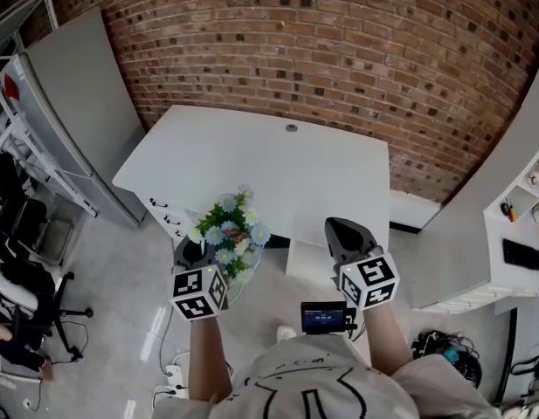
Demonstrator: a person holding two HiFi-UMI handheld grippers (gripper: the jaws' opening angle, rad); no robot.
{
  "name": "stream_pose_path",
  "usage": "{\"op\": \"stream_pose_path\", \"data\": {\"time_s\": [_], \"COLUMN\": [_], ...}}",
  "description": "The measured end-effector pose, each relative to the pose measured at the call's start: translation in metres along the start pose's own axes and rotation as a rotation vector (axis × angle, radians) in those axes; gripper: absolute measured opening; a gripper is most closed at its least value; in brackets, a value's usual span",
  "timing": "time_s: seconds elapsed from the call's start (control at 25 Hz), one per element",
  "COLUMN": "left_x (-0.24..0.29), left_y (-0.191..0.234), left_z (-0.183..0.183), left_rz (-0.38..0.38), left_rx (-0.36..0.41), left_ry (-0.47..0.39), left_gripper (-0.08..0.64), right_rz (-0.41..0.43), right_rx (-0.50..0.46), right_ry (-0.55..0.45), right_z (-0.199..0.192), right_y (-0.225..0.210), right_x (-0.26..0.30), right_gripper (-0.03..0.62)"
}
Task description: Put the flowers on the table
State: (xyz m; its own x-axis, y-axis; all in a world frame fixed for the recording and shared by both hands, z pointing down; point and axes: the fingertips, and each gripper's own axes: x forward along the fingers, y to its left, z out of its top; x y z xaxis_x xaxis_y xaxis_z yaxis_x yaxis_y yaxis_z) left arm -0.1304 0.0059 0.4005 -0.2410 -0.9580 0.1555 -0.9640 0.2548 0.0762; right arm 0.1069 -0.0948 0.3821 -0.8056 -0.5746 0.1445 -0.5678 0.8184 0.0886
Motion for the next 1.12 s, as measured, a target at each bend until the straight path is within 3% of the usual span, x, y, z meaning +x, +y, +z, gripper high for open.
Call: {"op": "stream_pose_path", "data": {"time_s": [0.68, 1.12], "left_x": [0.083, 0.157], "left_y": [0.011, 0.04], "left_z": [-0.001, 0.014], "left_rz": [0.011, -0.046], "left_rx": [-0.004, 0.015], "left_ry": [0.047, 0.05], "left_gripper": [0.061, 0.061], "right_rz": [0.013, -0.058], "right_rx": [0.027, 0.049], "right_ry": [0.032, 0.043], "right_z": [-0.013, -0.01], "right_y": [-0.048, -0.066], "right_x": [0.069, 0.126], "right_gripper": [0.014, 0.014]}}
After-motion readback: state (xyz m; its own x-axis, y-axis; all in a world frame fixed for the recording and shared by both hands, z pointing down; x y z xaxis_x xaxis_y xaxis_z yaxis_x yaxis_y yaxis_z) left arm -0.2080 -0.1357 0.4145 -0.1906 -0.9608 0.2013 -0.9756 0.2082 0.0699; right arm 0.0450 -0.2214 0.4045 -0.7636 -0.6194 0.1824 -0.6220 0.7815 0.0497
